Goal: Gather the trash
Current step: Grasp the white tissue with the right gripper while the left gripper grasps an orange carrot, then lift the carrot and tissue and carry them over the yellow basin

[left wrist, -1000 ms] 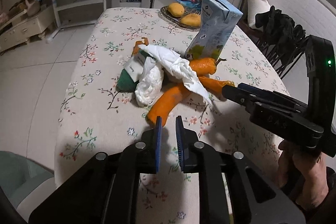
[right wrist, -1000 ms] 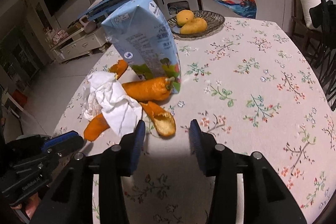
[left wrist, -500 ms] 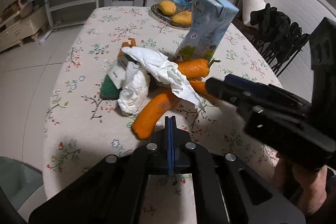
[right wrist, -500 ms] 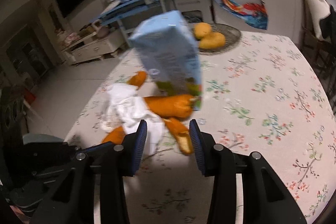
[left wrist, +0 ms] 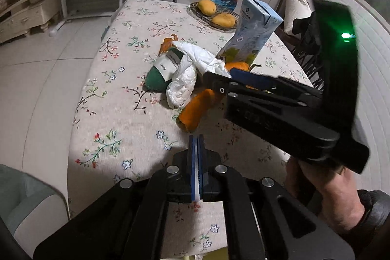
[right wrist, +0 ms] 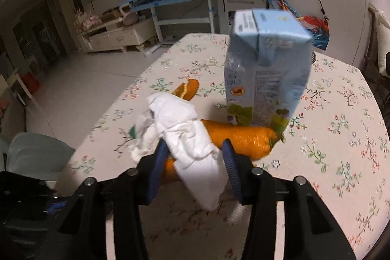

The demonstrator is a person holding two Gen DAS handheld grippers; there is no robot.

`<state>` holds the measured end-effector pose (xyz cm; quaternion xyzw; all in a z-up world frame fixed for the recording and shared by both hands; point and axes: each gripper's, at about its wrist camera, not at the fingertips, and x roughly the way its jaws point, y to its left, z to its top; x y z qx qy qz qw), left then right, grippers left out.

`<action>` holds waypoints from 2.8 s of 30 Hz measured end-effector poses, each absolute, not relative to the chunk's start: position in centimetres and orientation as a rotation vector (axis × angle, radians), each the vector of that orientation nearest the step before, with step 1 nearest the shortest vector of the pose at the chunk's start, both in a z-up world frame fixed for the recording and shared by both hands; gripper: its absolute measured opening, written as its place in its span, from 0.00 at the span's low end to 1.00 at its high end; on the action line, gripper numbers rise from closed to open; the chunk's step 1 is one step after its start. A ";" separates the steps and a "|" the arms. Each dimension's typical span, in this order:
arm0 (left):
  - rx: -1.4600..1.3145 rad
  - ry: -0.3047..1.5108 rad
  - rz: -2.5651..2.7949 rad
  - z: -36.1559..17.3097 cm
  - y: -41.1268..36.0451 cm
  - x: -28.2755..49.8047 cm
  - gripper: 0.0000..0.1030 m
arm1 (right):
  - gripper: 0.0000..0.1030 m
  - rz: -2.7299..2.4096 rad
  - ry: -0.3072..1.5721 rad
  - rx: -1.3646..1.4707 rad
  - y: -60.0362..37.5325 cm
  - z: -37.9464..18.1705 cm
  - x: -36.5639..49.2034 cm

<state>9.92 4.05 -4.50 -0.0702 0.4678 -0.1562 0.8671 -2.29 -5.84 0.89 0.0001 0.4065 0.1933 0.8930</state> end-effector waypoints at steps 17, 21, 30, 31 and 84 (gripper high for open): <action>-0.021 0.938 -0.316 -4.9 -0.1 13.7 0.22 | 0.12 0.406 0.834 0.332 -15.7 3.5 -9.5; 0.005 0.938 -0.318 -5.2 -0.5 14.2 0.28 | 0.12 0.392 0.859 0.359 -16.3 2.8 -10.1; 0.046 0.924 -0.318 -4.7 -0.7 14.7 0.33 | 0.12 0.391 0.869 0.367 -16.3 2.6 -11.2; 0.044 0.921 -0.310 -4.5 -0.5 14.8 0.38 | 0.12 0.390 0.869 0.367 -16.4 2.5 -11.3; -0.055 0.826 -0.332 -1.8 1.7 -0.1 0.13 | 0.12 0.391 0.849 0.398 -15.9 2.1 -20.8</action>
